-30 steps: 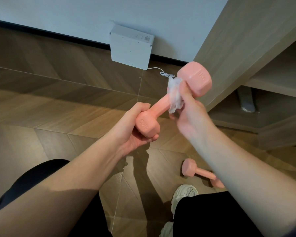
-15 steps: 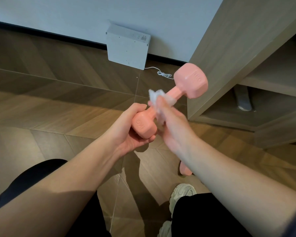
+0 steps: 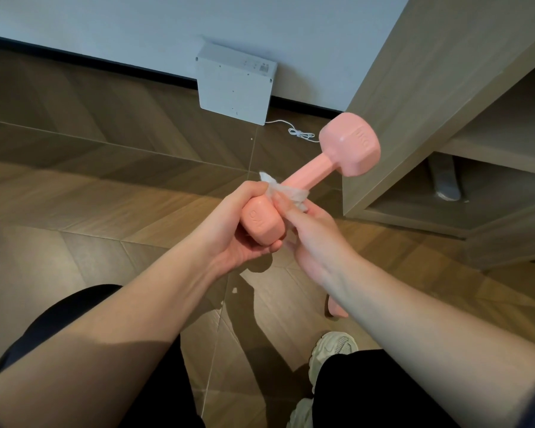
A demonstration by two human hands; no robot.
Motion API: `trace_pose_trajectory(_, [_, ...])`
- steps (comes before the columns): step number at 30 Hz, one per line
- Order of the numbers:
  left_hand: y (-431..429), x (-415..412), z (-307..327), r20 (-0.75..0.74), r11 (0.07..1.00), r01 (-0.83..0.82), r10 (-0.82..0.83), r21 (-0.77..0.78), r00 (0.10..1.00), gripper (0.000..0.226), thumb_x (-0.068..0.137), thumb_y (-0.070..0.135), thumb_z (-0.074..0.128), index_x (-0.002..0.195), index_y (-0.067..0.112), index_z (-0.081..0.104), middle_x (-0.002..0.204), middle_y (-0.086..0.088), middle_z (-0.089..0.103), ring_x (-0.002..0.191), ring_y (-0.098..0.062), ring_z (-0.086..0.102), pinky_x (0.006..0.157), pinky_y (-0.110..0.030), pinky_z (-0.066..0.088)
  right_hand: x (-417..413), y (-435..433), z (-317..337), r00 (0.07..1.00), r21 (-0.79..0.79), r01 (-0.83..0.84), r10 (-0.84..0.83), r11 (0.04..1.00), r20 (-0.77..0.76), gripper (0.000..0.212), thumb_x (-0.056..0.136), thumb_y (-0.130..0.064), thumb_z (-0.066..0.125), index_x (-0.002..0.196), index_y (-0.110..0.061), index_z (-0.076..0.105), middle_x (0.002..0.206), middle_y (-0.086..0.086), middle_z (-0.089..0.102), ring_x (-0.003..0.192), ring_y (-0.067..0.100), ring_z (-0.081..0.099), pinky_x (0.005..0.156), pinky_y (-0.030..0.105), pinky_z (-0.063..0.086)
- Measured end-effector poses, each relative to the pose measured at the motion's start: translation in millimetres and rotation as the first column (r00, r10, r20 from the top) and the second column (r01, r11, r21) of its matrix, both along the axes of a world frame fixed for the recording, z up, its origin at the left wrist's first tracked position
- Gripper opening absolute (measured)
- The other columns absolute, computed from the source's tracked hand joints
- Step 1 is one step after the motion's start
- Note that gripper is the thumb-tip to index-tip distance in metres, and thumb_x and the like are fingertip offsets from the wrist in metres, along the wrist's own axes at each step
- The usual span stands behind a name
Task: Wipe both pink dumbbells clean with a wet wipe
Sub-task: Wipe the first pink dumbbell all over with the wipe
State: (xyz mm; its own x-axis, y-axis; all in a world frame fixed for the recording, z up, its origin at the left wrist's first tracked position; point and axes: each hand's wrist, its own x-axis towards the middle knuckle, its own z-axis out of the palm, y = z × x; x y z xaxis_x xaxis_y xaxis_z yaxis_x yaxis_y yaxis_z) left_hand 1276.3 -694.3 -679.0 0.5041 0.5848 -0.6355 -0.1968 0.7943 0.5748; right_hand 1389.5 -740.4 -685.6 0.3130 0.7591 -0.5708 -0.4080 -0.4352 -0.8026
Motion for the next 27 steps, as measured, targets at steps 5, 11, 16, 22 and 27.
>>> trace_pose_trajectory(5, [-1.8, 0.3, -0.3, 0.016, 0.995, 0.024, -0.025, 0.098, 1.000, 0.040, 0.091, 0.036, 0.058, 0.116, 0.006, 0.065, 0.091, -0.015, 0.064, 0.080, -0.026, 0.061, 0.060, -0.032, 0.054, 5.6, 2.6, 7.9, 0.999, 0.028, 0.030, -0.029, 0.999, -0.025, 0.036, 0.085, -0.023, 0.073, 0.119, -0.015, 0.066, 0.114, 0.002, 0.072, 0.105, 0.015, 0.066, 0.086, 0.032, 0.056])
trace_pose_trajectory(11, [0.3, 6.6, -3.9, -0.080, 0.930, -0.031, 0.064, 0.365, 0.995, 0.057, 0.071, 0.031, 0.071, 0.117, 0.006, 0.048, 0.099, -0.011, 0.057, 0.076, -0.019, 0.061, 0.066, -0.039, 0.056, 22.0, 17.5, 23.0, 0.975, 0.073, 0.192, -0.181, 0.979, -0.131, 0.026, 0.084, -0.026, 0.073, 0.102, -0.007, 0.071, 0.090, 0.009, 0.070, 0.087, 0.022, 0.058, 0.076, 0.031, 0.043])
trace_pose_trajectory(16, [-6.4, 8.0, -4.3, -0.258, 0.673, 0.017, 0.261, 0.740, 0.930, 0.058, 0.074, 0.012, 0.078, 0.118, 0.019, 0.040, 0.102, 0.004, 0.053, 0.079, -0.003, 0.060, 0.063, -0.022, 0.054, 36.8, 23.0, 31.9, 0.855, 0.006, 0.426, -0.400, 0.905, -0.331, 0.029, 0.082, -0.027, 0.076, 0.105, -0.012, 0.065, 0.097, 0.007, 0.074, 0.090, 0.019, 0.070, 0.089, 0.039, 0.053])
trace_pose_trajectory(22, [1.5, 0.1, -2.2, -0.095, 0.876, -0.016, 0.070, 0.481, 0.993, 0.064, 0.075, 0.050, 0.070, 0.125, 0.019, 0.046, 0.116, -0.005, 0.058, 0.092, -0.015, 0.063, 0.070, -0.035, 0.060, 40.5, 25.5, 35.8, 0.833, 0.086, 0.444, -0.375, 0.892, -0.407, 0.042, 0.085, -0.030, 0.074, 0.122, -0.017, 0.058, 0.108, 0.010, 0.074, 0.103, 0.024, 0.069, 0.097, 0.047, 0.050])
trace_pose_trajectory(27, [6.2, -7.2, 5.2, 0.155, 0.982, 0.172, -0.160, -0.072, 0.975, 0.073, 0.086, 0.069, 0.044, 0.126, 0.009, 0.058, 0.100, -0.024, 0.062, 0.079, -0.035, 0.065, 0.054, -0.031, 0.054, 37.8, 24.5, 36.4, 0.886, 0.154, 0.360, -0.285, 0.920, -0.367, 0.041, 0.087, -0.034, 0.070, 0.124, -0.020, 0.058, 0.104, 0.004, 0.074, 0.095, 0.015, 0.070, 0.090, 0.038, 0.052])
